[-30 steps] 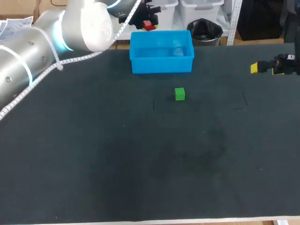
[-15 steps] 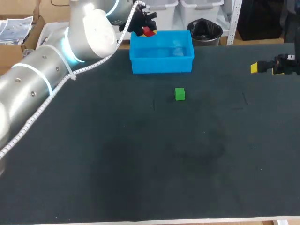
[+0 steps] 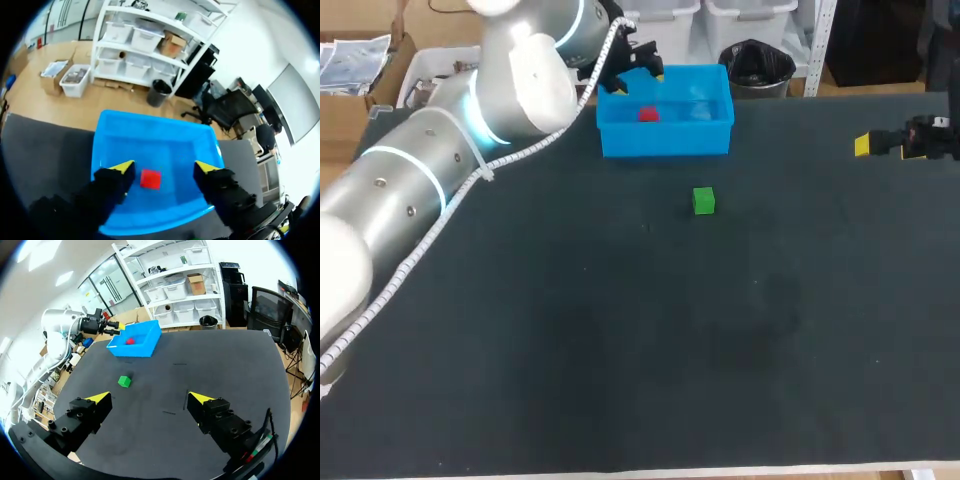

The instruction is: Use the left arm to pick the red cube and place it into the blue plastic box first, then use the right arm to grasp the green cube and put it into the same blue plastic box after the first action is fully finished.

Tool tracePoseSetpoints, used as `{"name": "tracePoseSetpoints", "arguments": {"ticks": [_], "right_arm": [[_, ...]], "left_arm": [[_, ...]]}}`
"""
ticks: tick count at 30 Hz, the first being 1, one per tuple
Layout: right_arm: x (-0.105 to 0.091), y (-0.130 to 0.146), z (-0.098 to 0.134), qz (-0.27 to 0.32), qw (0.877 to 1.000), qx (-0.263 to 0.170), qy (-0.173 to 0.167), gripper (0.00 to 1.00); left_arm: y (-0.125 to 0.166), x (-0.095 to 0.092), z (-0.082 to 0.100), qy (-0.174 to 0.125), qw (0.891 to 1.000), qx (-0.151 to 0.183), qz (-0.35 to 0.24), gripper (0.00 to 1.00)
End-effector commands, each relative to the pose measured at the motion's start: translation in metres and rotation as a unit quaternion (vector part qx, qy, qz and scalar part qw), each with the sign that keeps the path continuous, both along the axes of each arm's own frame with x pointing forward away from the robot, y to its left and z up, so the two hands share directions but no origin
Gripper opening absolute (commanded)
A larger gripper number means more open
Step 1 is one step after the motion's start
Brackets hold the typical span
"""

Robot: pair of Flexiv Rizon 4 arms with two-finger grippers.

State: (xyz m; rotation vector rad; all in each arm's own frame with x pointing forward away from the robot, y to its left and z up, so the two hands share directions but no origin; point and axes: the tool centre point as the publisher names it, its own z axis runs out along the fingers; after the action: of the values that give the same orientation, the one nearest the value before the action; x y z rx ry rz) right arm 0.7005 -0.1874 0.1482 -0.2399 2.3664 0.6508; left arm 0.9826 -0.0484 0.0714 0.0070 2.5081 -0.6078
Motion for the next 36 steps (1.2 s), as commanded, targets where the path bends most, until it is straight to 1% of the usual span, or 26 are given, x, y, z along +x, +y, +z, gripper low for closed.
{"name": "tracePoseSetpoints", "arguments": {"ticks": [1, 6, 10, 14, 21, 23, 25, 26, 31, 36], "right_arm": [[-0.001, 0.001, 0.001, -0.003, 1.0, -0.002, 0.001, 1.0], [-0.001, 0.001, 0.001, -0.003, 1.0, -0.002, 0.001, 1.0], [-0.001, 0.001, 0.001, -0.003, 1.0, -0.002, 0.001, 1.0], [-0.001, 0.001, 0.001, -0.003, 1.0, -0.002, 0.001, 1.0], [-0.001, 0.001, 0.001, -0.003, 1.0, -0.002, 0.001, 1.0], [-0.001, 0.001, 0.001, -0.003, 1.0, -0.002, 0.001, 1.0], [-0.001, 0.001, 0.001, -0.003, 1.0, -0.002, 0.001, 1.0], [-0.001, 0.001, 0.001, -0.003, 1.0, -0.002, 0.001, 1.0], [-0.001, 0.001, 0.001, -0.003, 1.0, -0.002, 0.001, 1.0], [-0.001, 0.001, 0.001, -0.003, 1.0, -0.002, 0.001, 1.0]], "left_arm": [[-0.011, 0.025, -0.008, 0.014, 1.0, 0.006, -0.012, 1.0], [-0.007, 0.015, 0.003, 0.0, 1.0, 0.005, -0.017, 1.0], [-0.001, 0.001, 0.014, -0.015, 1.0, 0.003, -0.023, 1.0], [0.007, -0.016, 0.025, -0.028, 0.999, -0.002, -0.03, 1.0], [0.024, -0.055, 0.039, -0.064, 0.996, 0.012, -0.066, 1.0], [0.03, -0.068, 0.041, -0.075, 0.994, 0.022, -0.076, 1.0], [0.036, -0.079, 0.041, -0.093, 0.991, 0.053, -0.081, 1.0], [0.04, -0.084, 0.041, -0.101, 0.989, 0.061, -0.085, 1.0], [0.058, -0.109, 0.041, -0.116, 0.985, 0.077, -0.097, 1.0], [0.071, -0.133, 0.036, -0.127, 0.98, 0.101, -0.111, 1.0]]}}
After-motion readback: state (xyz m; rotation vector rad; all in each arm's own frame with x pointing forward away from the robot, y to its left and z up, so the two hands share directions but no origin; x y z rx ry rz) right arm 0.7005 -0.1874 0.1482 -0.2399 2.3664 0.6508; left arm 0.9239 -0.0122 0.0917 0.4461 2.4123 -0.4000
